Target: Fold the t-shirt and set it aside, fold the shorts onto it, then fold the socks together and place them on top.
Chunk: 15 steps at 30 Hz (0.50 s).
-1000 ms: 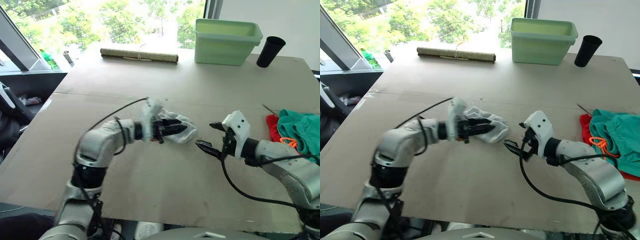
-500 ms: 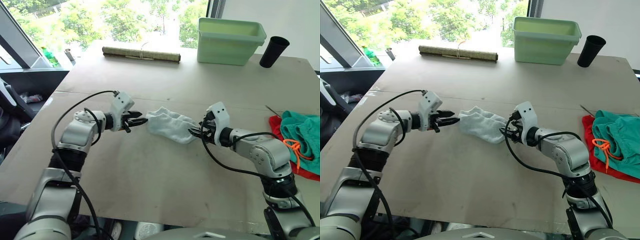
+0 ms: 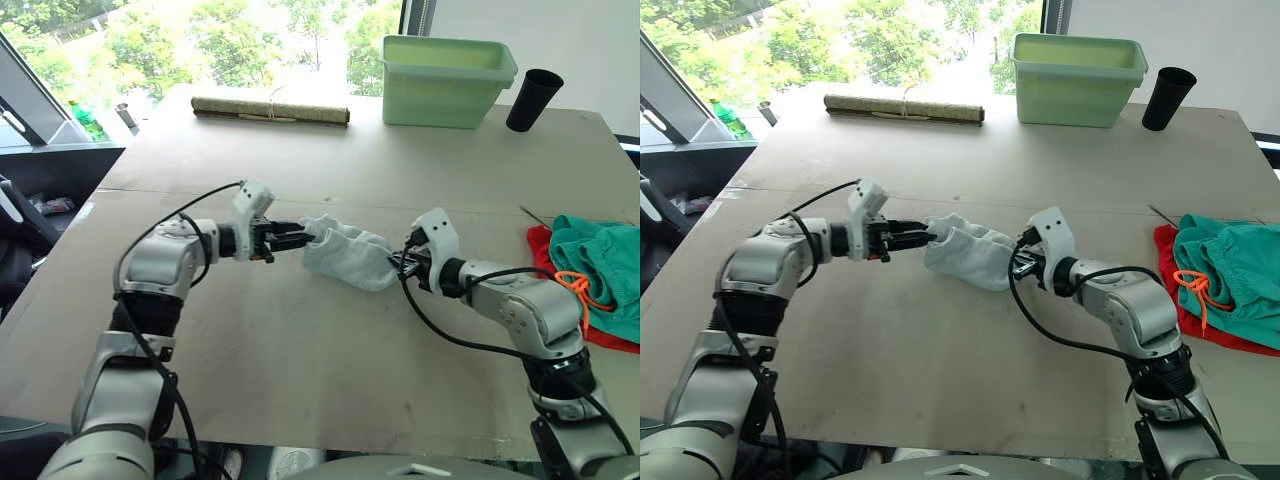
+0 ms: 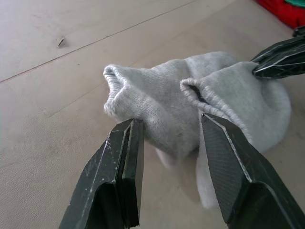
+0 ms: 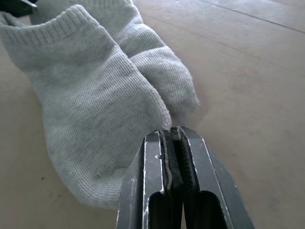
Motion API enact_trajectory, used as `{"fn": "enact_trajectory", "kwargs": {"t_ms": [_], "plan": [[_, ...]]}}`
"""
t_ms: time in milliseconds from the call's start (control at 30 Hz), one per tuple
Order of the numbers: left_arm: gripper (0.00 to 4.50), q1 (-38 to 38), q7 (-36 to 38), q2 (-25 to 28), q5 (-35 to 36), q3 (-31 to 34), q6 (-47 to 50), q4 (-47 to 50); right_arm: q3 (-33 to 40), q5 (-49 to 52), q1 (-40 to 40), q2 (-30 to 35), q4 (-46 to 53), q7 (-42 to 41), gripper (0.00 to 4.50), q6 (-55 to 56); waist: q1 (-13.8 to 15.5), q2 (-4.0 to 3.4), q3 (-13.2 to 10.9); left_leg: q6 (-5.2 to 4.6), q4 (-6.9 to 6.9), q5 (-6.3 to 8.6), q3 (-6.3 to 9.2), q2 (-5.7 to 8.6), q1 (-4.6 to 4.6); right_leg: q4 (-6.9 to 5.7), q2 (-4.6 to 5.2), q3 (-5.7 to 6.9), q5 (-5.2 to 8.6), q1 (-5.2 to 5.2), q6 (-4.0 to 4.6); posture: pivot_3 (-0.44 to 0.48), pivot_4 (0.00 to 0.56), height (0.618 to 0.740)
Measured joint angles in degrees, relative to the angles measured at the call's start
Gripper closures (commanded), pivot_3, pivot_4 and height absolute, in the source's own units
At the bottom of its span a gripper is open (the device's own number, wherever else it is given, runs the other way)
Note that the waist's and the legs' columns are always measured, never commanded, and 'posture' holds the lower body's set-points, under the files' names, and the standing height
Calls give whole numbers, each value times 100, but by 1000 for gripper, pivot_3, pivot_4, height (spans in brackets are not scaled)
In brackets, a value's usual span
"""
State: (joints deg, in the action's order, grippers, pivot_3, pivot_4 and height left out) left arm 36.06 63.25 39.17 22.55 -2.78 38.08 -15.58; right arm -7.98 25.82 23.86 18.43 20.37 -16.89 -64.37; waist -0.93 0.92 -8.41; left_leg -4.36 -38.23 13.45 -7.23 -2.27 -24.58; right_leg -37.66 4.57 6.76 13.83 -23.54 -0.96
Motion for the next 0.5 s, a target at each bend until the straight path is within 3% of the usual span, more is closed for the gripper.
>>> {"fn": "enact_trajectory", "kwargs": {"t_ms": [300,500], "plan": [[2363,-112,285,51,-104,-211,-221,597,-2,-61,-16,26,121,-16,4443,-26,14,0,0,0,-1,0,-1,2,0,1,2,-2,0,1,0,0,150,740],[2363,-133,-128,-137,-730,-475,-871,-68,-1,-65,-15,35,146,-34,4443,-30,13,0,0,-1,-1,0,-3,1,0,-1,0,-3,0,-1,0,0,150,740]]}}
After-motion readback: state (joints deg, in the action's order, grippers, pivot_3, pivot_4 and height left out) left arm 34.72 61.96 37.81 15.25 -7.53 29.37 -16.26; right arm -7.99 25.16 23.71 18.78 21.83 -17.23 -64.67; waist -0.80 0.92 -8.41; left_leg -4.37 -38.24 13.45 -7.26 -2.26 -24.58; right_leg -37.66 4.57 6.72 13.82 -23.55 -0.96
